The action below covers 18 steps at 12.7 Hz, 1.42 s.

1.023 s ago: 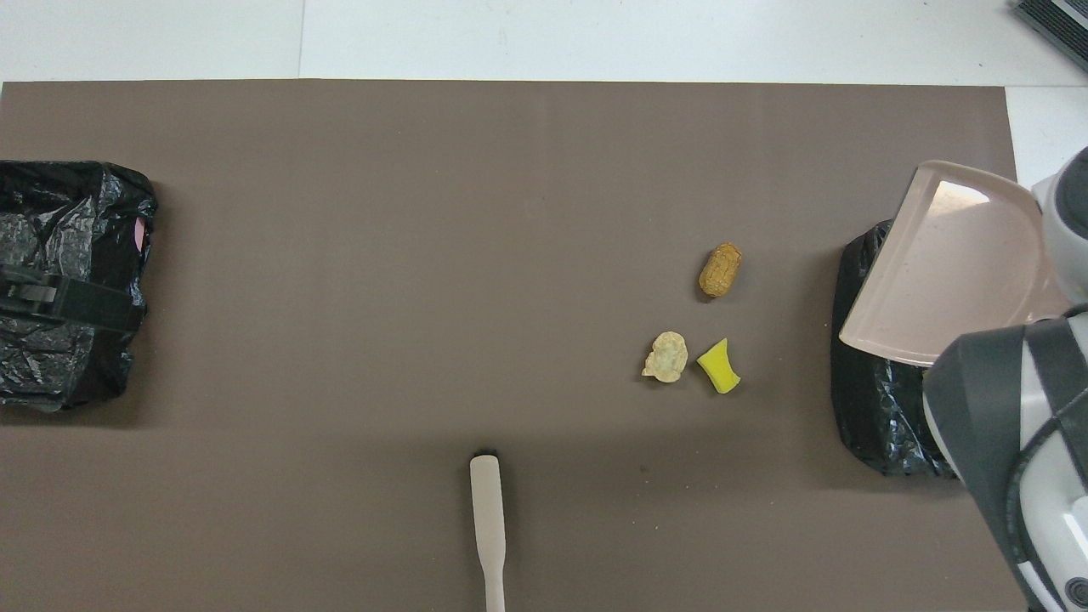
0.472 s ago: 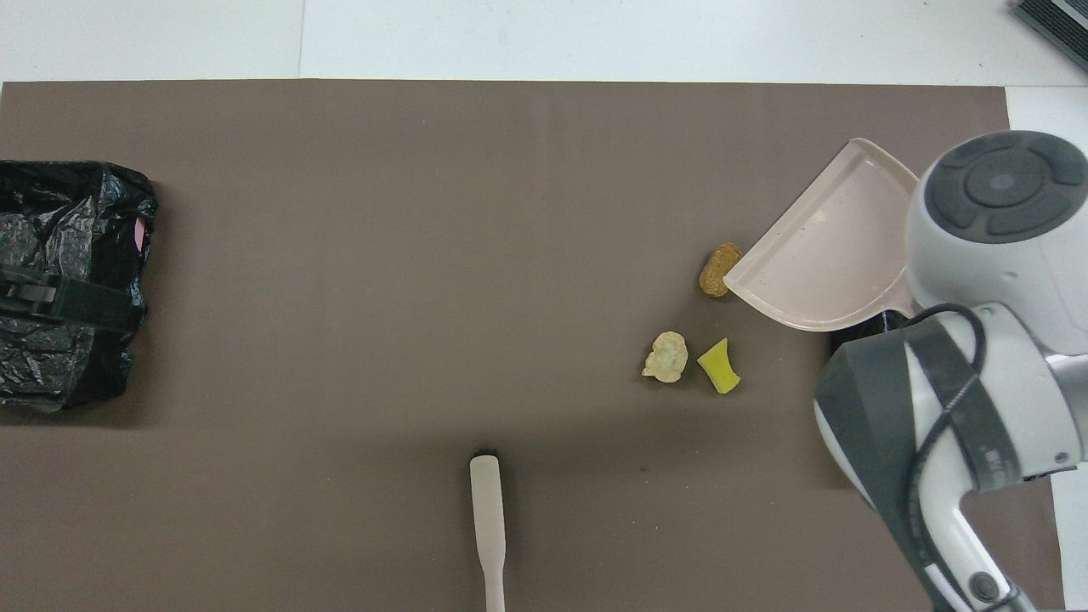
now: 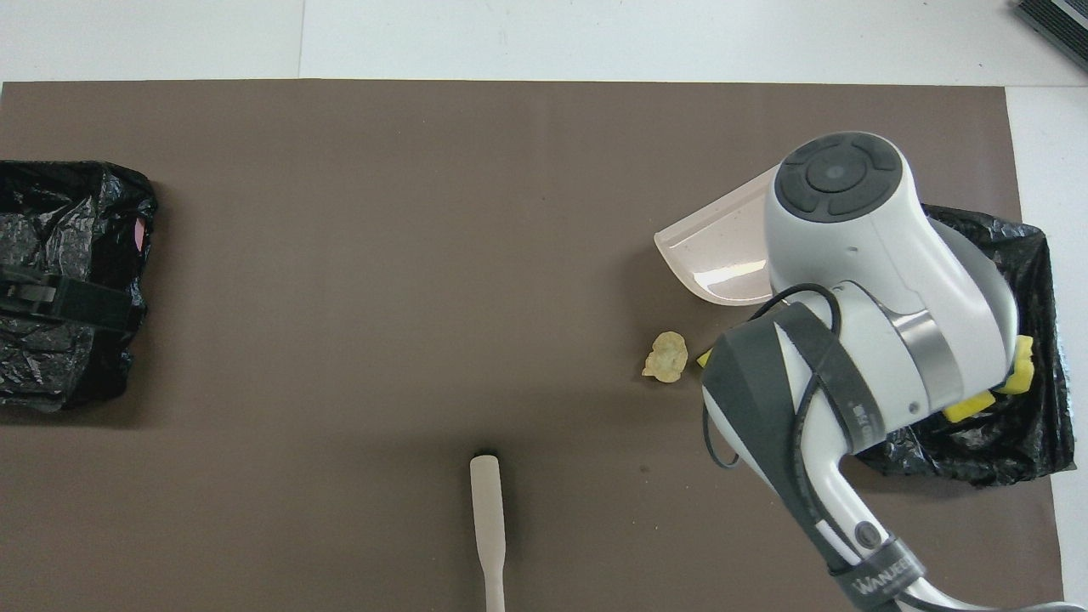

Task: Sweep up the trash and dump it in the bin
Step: 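Carry the empty dustpan back toward the table center with the right gripper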

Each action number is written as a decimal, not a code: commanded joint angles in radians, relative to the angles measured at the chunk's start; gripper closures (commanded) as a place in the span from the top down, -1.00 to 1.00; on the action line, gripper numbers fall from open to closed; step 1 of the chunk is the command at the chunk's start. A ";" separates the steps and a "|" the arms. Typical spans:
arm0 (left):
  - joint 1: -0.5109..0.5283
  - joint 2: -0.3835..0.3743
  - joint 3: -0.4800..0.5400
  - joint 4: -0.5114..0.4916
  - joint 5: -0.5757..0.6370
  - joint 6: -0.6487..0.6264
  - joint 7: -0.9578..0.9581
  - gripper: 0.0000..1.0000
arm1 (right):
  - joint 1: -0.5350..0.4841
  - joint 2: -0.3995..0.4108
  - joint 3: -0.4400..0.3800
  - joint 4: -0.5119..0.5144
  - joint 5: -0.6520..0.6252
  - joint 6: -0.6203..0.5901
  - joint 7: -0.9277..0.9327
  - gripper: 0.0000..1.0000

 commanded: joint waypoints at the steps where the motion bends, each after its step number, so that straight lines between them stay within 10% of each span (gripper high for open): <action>1: 0.020 -0.007 -0.010 0.004 -0.003 -0.011 0.007 1.00 | 0.035 0.080 -0.002 0.109 0.094 0.010 0.118 -1.00; 18: 0.018 -0.007 -0.010 0.004 -0.003 -0.011 0.004 1.00 | 0.299 0.485 0.021 0.451 0.346 0.326 0.597 -1.00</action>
